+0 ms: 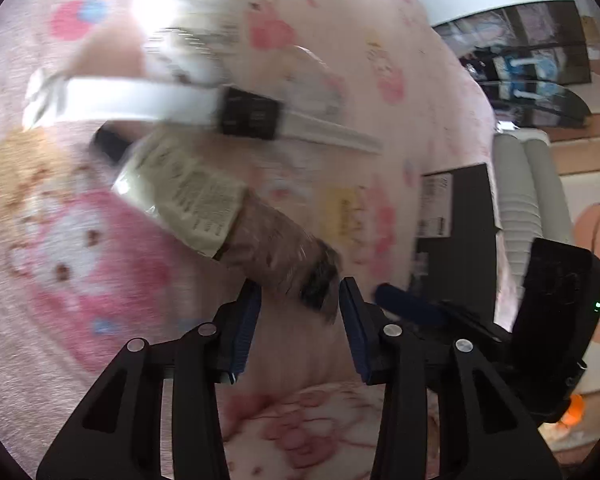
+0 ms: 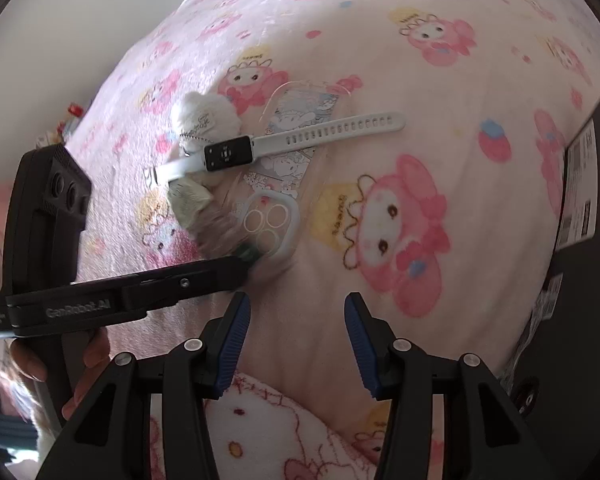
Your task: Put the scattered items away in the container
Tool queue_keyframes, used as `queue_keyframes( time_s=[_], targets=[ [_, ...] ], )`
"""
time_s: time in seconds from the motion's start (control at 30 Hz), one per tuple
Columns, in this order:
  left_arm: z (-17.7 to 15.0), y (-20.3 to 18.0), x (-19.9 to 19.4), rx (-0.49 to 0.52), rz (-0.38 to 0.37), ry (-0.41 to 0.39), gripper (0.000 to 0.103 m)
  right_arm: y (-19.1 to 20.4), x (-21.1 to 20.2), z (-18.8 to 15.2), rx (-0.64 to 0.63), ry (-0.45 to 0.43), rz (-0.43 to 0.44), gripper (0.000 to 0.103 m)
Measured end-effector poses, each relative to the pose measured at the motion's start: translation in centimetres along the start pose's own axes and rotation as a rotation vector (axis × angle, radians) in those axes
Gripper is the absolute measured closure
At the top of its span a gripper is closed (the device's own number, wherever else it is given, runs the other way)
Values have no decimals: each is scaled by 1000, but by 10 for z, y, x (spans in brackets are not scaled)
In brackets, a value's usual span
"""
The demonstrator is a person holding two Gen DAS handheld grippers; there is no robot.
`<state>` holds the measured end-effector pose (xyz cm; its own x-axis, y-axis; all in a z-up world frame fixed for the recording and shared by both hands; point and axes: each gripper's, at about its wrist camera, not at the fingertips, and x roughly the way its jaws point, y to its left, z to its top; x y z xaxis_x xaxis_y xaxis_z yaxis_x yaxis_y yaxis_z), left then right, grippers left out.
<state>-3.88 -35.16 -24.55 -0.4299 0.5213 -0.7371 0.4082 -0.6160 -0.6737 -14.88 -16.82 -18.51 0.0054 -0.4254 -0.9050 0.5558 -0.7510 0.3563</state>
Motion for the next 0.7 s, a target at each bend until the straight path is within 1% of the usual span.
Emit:
queue_keyframes(
  time_s=[0.07,0.1,0.17,0.2,0.27,0.37,0.4,0.43,0.47,0.53,0.57,0.6,0.67,0.7],
  targets=[
    [-3,-11,-3,27,58,-13,56,-2,1,0,22,12,18,58],
    [-5,-12,-8,28,72,-25,54,-3,2,-1,26,14,36,58],
    [-10,-9,-23,11,92,-69,45,-5,4,-1,34,22,48,58],
    [-11,-7,-29,5,116,-89,44,-4,5,-2,36,22,41,58],
    [-11,-3,-44,-6,197,-147,44,-2,4,0,37,14,59,58],
    [-13,13,-59,-34,242,-247,45,-2,8,2,44,10,119,58],
    [-11,15,-62,-44,263,-275,45,-1,14,4,41,21,116,58],
    [-10,15,-63,-35,270,-301,45,0,20,5,37,35,98,58],
    [-9,16,-60,-29,259,-307,45,0,27,7,36,47,86,58],
    [-4,20,-50,-44,224,-290,45,-3,41,9,51,76,99,58],
    [-3,24,-42,-59,212,-270,50,-4,46,10,58,81,106,58],
    [-3,28,-41,-72,201,-251,52,-3,49,11,60,78,112,59],
    [-8,24,-40,-59,211,-254,53,1,49,12,52,57,134,76],
    [-11,17,-40,-41,217,-251,53,3,47,11,53,43,129,76]
  ],
)
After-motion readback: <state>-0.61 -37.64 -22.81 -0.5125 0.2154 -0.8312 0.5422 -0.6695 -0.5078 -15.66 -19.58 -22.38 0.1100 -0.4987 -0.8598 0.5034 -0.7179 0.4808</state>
